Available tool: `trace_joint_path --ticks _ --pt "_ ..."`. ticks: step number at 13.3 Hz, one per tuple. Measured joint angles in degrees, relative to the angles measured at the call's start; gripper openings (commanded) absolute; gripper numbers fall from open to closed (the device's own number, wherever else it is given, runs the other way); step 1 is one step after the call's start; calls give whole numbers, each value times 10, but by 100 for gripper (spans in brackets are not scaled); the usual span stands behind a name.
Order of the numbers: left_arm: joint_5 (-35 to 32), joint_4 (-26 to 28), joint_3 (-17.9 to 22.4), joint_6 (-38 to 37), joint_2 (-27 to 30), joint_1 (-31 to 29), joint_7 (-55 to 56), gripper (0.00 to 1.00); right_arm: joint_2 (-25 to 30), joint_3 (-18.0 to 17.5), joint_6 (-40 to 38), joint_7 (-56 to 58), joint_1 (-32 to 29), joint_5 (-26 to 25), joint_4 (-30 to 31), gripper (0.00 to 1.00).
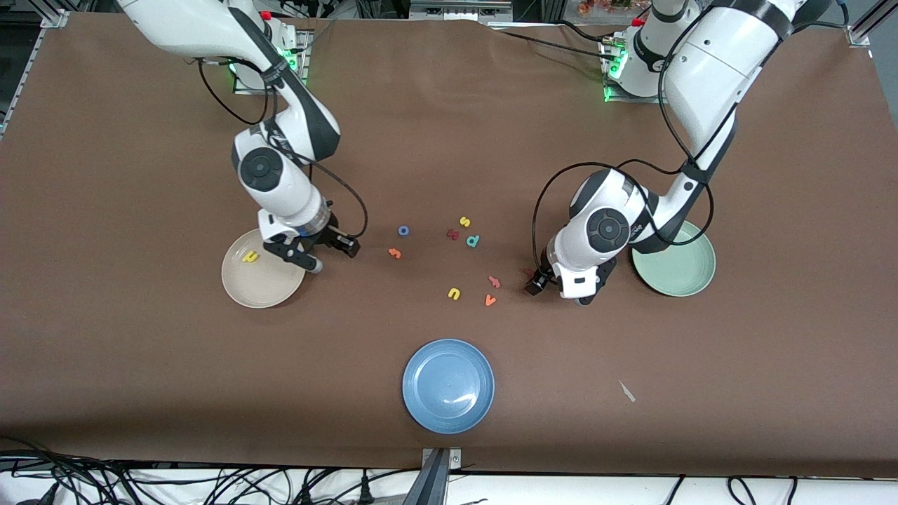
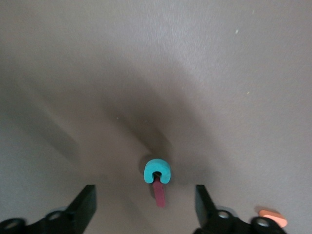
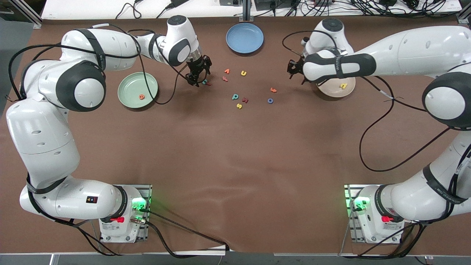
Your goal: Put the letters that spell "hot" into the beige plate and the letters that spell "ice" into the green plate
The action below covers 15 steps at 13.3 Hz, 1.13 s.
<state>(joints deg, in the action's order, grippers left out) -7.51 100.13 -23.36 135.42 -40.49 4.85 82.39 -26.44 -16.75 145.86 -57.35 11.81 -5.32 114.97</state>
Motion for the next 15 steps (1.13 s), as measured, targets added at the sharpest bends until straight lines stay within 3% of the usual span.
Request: trace_joint_path --ticks 6,9,12,15 --pt "-30 -6 1 5 -22 5 5 63 -61 1 0 -170 62 -76 -65 62" --pt "-30 -14 1 5 -30 8 5 40 -100 3 0 -240 79 -131 -96 62" --pt "-39 -19 1 6 -30 10 5 12 -126 13 0 -263 95 -150 -111 62" --pt "-49 -20 1 6 -30 11 5 8 -134 15 1 -263 96 -151 -115 51"
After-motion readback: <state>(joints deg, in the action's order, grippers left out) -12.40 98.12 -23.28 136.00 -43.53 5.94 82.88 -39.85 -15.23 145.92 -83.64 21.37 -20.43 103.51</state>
